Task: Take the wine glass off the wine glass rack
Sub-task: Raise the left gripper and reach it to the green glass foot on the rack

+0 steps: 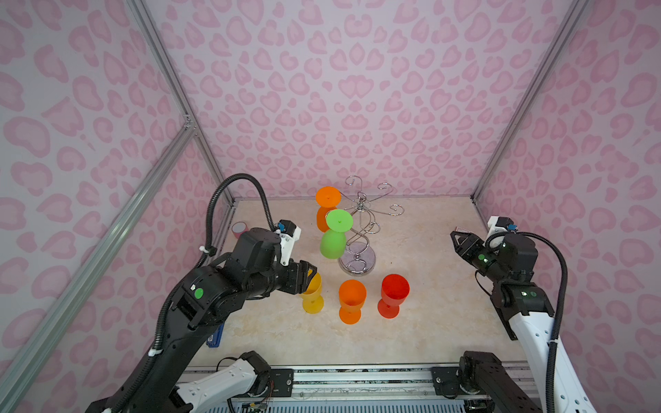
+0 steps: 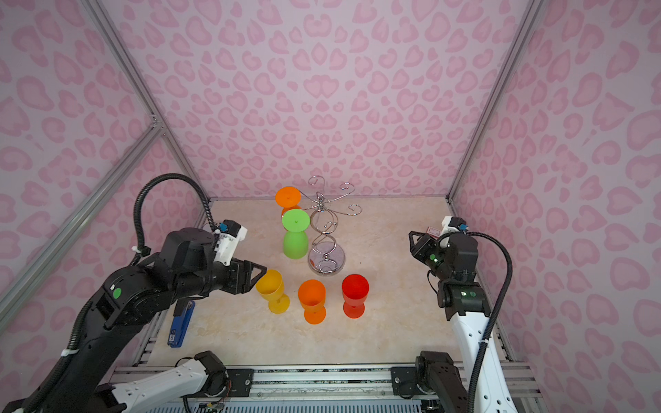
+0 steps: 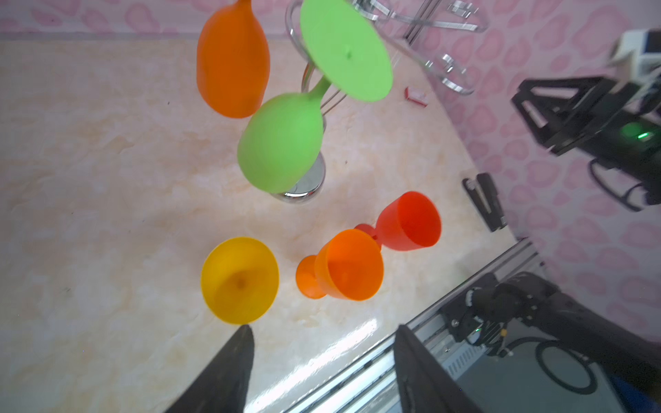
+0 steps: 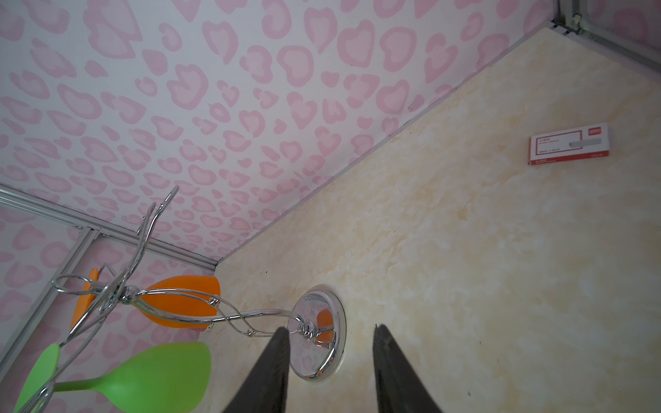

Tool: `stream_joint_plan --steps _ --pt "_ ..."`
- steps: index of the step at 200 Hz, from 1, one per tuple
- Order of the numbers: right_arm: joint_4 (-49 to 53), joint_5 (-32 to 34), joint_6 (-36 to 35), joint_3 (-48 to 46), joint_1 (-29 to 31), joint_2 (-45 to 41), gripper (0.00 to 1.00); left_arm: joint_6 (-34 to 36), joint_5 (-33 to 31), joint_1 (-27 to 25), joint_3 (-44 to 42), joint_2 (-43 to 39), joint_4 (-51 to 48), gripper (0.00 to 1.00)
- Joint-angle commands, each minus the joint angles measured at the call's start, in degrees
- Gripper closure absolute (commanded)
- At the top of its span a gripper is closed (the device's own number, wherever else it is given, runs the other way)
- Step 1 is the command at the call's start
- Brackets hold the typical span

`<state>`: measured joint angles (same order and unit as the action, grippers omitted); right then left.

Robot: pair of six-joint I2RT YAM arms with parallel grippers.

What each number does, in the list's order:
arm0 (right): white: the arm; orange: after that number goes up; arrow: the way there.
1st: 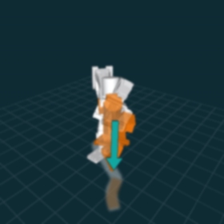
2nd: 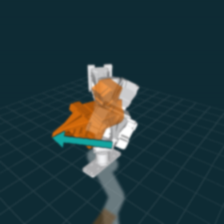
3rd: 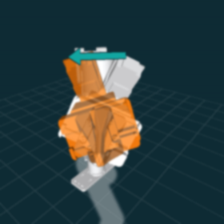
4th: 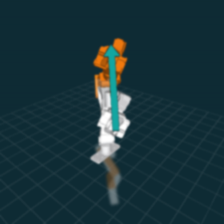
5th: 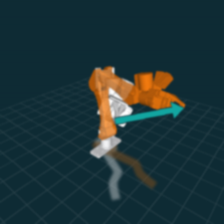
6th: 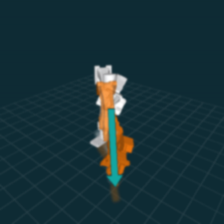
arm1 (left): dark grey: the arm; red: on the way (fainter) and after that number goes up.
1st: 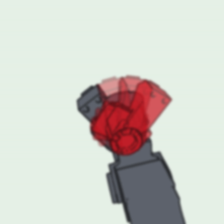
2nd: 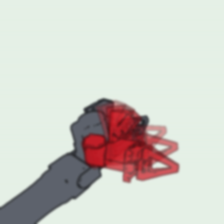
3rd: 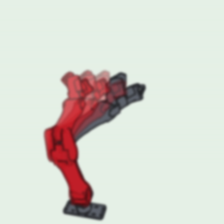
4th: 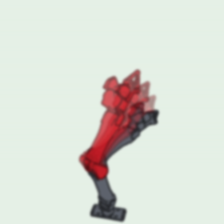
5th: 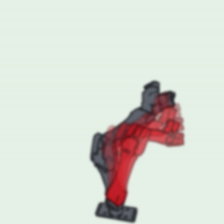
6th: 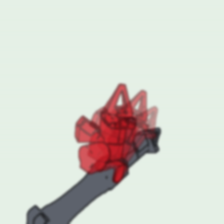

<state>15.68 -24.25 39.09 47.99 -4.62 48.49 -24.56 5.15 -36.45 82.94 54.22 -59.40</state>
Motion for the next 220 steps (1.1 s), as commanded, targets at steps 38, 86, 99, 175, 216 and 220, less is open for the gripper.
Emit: stream_joint_plan --steps 38,86,99,175,216,220 --pt "-2.3 -1.1 1.1 -0.6 0.0 0.0 0.61 -21.7 23.4 11.2 -13.9 -2.2 38.1 0.36" --pt "-1.7 -0.8 0.8 -1.0 0.0 -0.8 0.61 -31.6 27.9 12.2 -17.4 3.0 53.3 0.37" --pt "-1.4 -0.6 0.6 -1.1 0.0 -1.0 0.61 -32.6 28.0 12.4 -17.5 4.0 53.9 0.37" --pt "-1.6 -0.5 0.6 -1.6 0.0 -1.4 0.61 -34.0 27.6 14.6 -20.4 4.1 52.0 0.39" --pt "-2.5 -0.7 1.3 -2.3 -0.1 -1.2 0.61 -35.2 29.3 14.5 -21.1 6.6 53.8 0.39" --pt "-2.4 -0.7 1.3 -2.3 0.0 -1.1 0.60 -35.1 29.3 14.5 -21.1 6.7 53.9 0.39"
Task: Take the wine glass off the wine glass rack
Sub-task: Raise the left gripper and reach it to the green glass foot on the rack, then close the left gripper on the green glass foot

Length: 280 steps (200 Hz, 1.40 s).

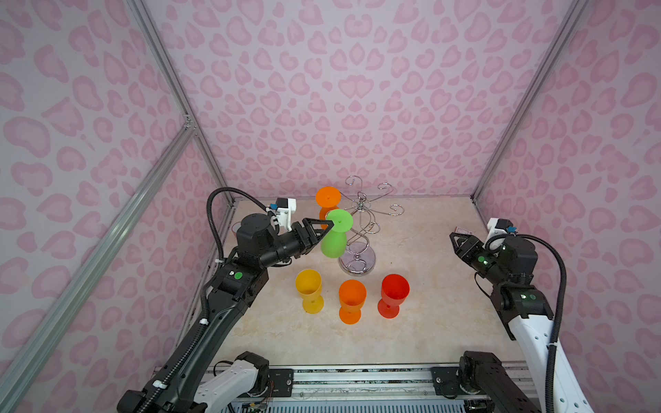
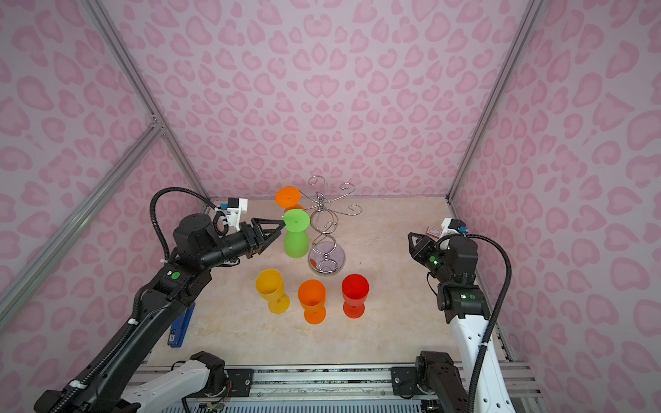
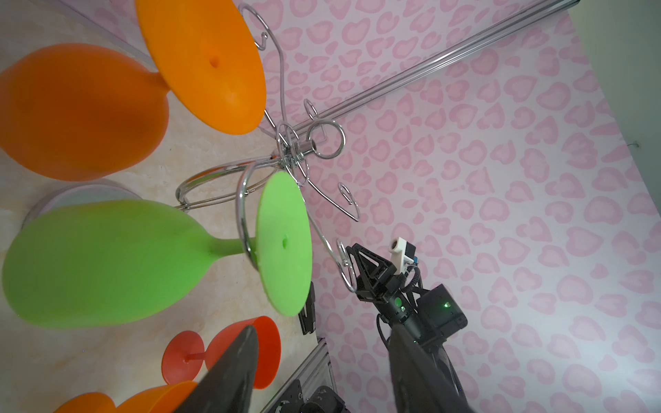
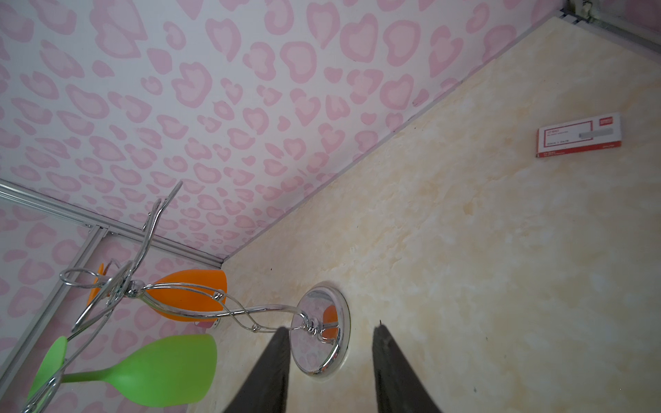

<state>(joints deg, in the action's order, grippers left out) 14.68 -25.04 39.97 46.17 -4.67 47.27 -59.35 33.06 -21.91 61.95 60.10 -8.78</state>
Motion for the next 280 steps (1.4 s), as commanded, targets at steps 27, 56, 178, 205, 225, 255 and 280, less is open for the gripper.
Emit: stream_joint_plan --steps 27,56,178,205,225,255,280 --pt "-1.1 0.3 0.2 -0.4 0.0 -0.1 0.61 -0.2 1.8 0.0 0.4 1.8 3.6 0.40" --pt "-1.1 0.3 0.2 -0.5 0.0 0.0 0.61 -0.2 2.5 -0.1 1.1 3.1 4.0 0.46" --pt "-1.1 0.5 0.1 -1.1 -0.1 -0.2 0.60 0.4 3.0 -0.6 2.8 6.3 3.9 0.62" --pt "-1.2 0.5 0.1 -1.1 -0.3 -0.2 0.60 0.6 3.0 -0.6 3.0 6.5 3.7 0.68" --pt "-1.4 0.4 0.2 -1.1 -0.3 0.0 0.61 0.7 3.0 -0.6 3.1 6.8 3.4 0.72" --pt "-1.4 0.3 0.2 -0.9 -0.4 0.0 0.61 0.9 2.9 -0.7 3.2 6.9 3.1 0.79" --pt "-1.5 0.3 0.3 -0.9 -0.5 0.2 0.61 1.1 2.7 -0.6 3.4 7.0 2.7 0.84"
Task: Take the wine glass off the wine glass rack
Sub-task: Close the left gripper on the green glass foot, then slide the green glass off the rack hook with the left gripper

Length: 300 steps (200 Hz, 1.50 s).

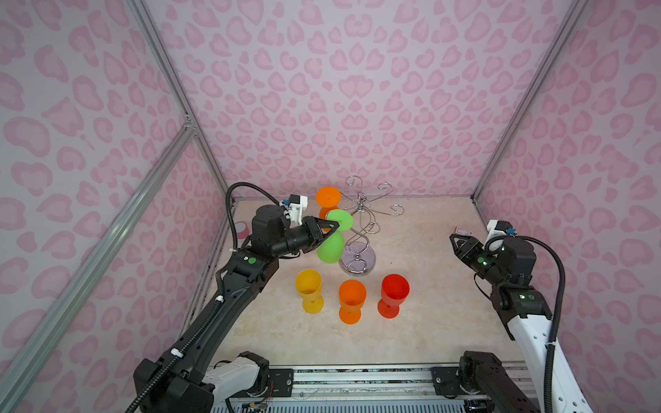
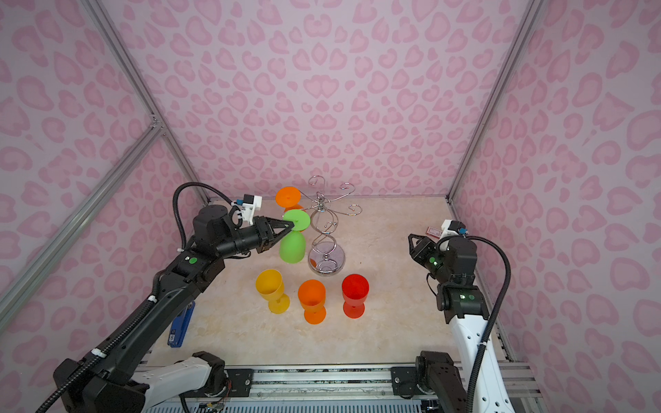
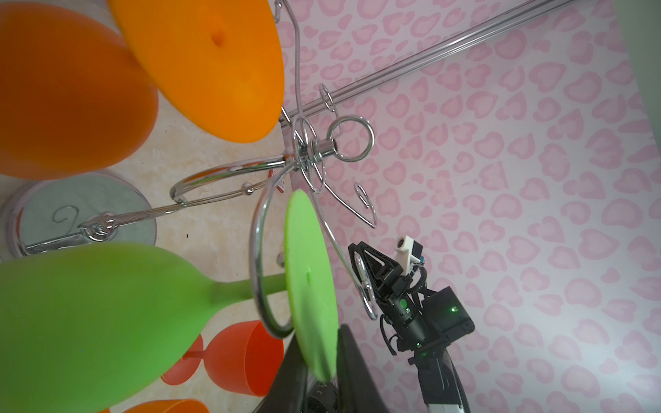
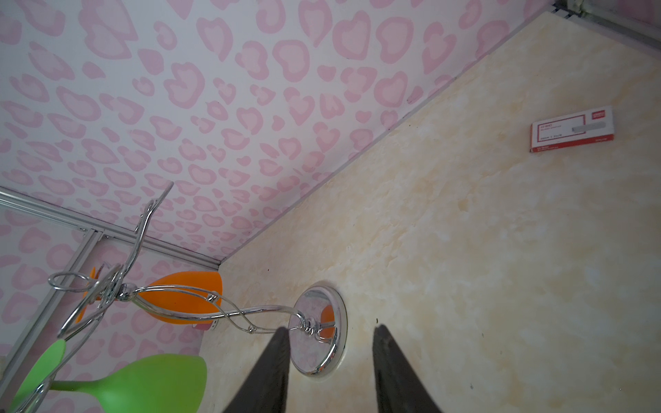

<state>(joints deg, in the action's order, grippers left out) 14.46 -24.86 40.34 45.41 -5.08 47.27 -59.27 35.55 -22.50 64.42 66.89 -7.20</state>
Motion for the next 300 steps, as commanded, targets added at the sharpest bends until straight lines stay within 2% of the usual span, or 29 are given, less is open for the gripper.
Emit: stream_joint_plan --steps 1,62,92,196,300 --pt "-1.3 0.1 -0.1 -0.1 0.0 0.2 0.61 1.1 0.3 0.0 0.9 0.2 1.1 0.84" --pt "-2.0 -0.3 0.4 0.0 0.0 0.6 0.60 1.5 0.1 0.1 1.8 0.2 -0.1 0.91" --pt "-2.0 -0.2 0.4 -0.3 0.0 0.5 0.61 1.4 -0.2 0.1 1.7 0.0 -0.5 0.98" --pt "-2.6 -0.4 0.8 -1.3 -0.1 0.1 0.61 -2.2 -0.8 1.5 0.6 -2.8 -0.7 0.98" --pt "-2.6 -0.4 0.9 -1.7 -0.2 -0.2 0.61 -11.2 2.8 4.1 -2.2 -3.3 7.5 0.98"
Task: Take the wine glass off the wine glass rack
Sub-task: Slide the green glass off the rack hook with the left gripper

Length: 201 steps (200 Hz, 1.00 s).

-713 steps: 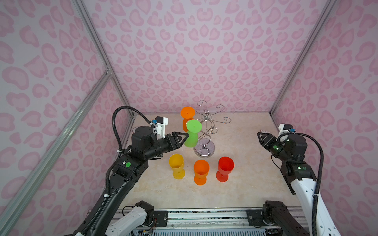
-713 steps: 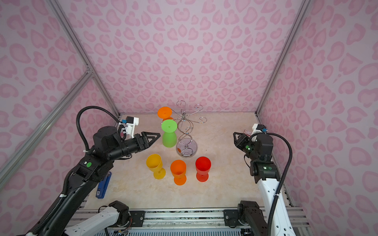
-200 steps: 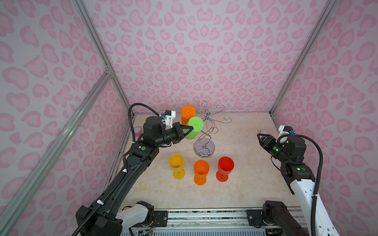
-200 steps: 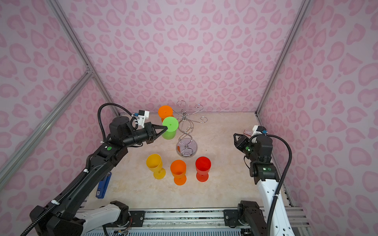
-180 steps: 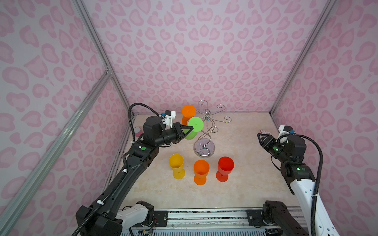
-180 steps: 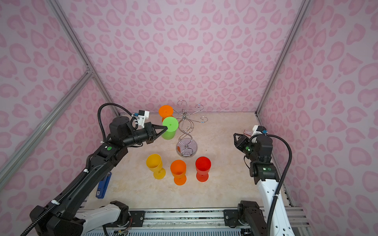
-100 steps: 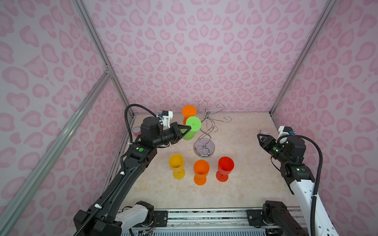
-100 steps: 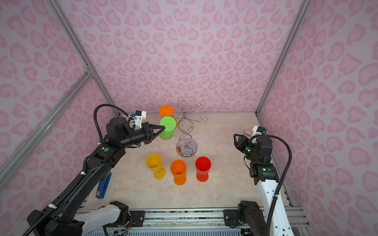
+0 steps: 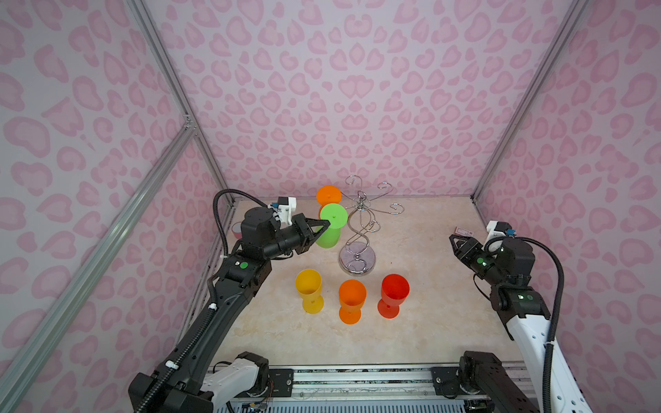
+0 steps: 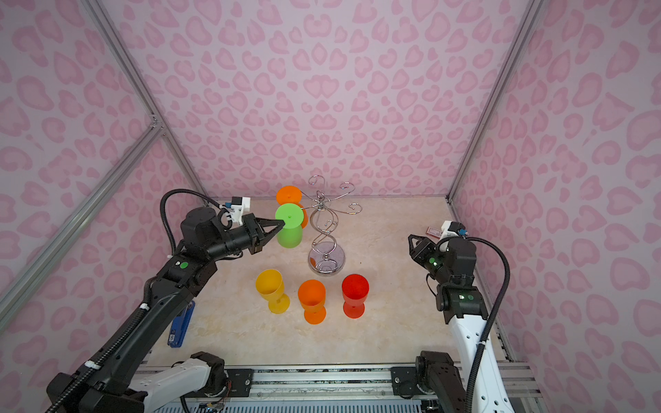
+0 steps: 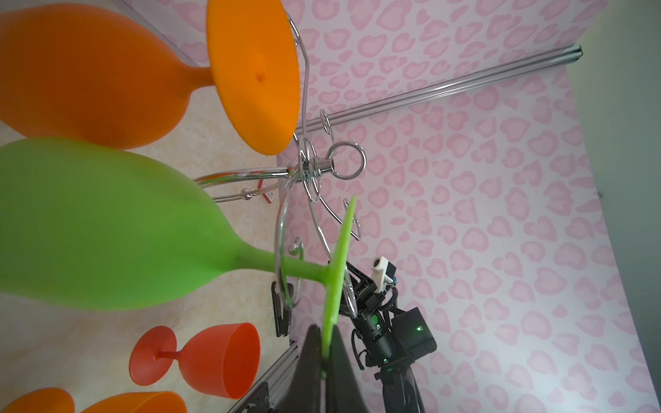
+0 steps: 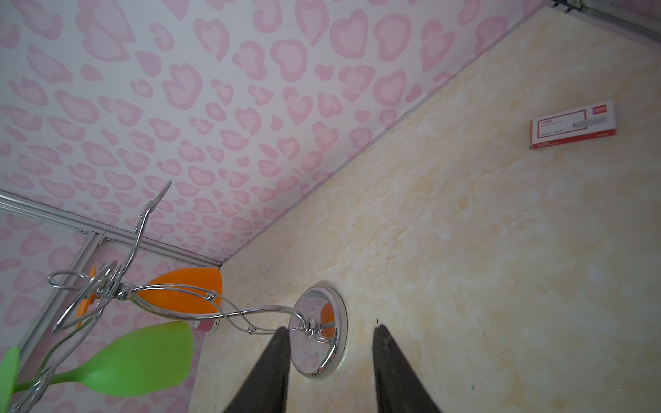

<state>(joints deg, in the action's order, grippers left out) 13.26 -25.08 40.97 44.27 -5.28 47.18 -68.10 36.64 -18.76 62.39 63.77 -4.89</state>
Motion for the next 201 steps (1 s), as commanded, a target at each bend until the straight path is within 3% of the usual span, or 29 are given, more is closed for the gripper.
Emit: stream_joint_plan --steps 1,201 --pt "-1.4 -0.2 0.2 -0.5 0.0 -0.1 0.61 -2.5 1.8 0.4 -0.1 -0.2 5.3 0.98" --pt "-1.5 -0.7 0.2 -1.2 -0.9 -0.6 0.61 -3.9 2.7 1.7 4.0 3.9 6.5 0.98"
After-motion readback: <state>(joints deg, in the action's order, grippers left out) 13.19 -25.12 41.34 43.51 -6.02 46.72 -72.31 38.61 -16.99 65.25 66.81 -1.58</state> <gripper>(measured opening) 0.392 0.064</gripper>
